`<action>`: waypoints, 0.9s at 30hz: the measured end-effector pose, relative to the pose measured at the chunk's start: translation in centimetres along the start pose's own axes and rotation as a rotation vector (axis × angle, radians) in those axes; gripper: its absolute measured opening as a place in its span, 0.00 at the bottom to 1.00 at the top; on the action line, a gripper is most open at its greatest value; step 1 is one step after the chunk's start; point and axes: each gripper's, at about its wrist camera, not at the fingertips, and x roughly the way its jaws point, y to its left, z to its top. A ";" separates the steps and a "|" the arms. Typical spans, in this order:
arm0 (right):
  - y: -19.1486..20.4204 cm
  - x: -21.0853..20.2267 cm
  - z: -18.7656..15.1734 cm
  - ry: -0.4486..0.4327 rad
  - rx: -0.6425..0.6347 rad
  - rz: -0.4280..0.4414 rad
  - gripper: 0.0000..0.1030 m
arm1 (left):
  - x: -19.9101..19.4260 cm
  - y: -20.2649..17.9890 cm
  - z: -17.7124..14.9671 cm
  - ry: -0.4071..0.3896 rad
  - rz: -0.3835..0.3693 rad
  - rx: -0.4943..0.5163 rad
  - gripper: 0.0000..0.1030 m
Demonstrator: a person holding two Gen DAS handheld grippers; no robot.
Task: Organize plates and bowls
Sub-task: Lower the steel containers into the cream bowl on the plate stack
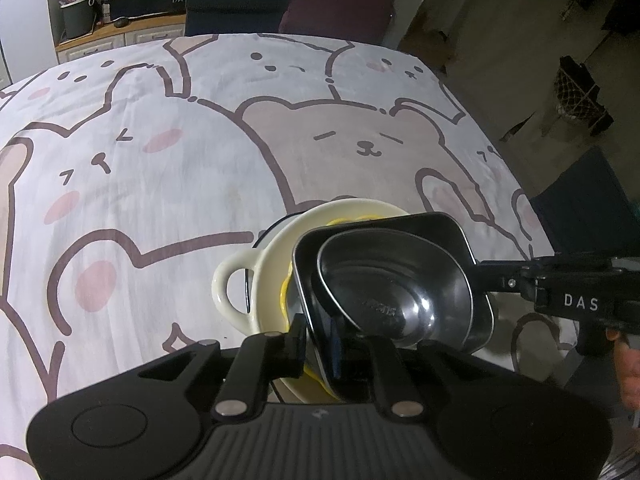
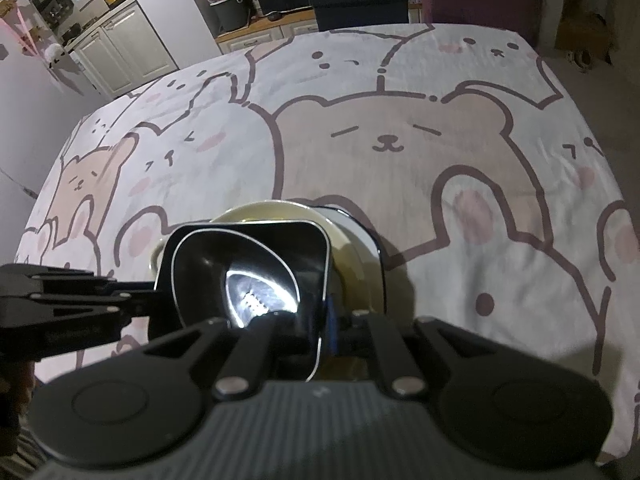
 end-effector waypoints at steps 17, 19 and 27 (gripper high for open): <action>0.2 -1.2 -0.3 -0.016 -0.005 -0.005 0.15 | -1.1 0.1 -0.3 -0.022 -0.021 0.013 0.26; 0.2 -1.2 -0.3 -0.017 -0.005 -0.006 0.18 | -1.1 0.1 -0.3 -0.022 -0.020 0.012 0.26; 0.4 -1.4 -0.3 -0.024 -0.008 -0.014 0.23 | -1.6 0.3 -0.4 -0.039 -0.005 0.011 0.43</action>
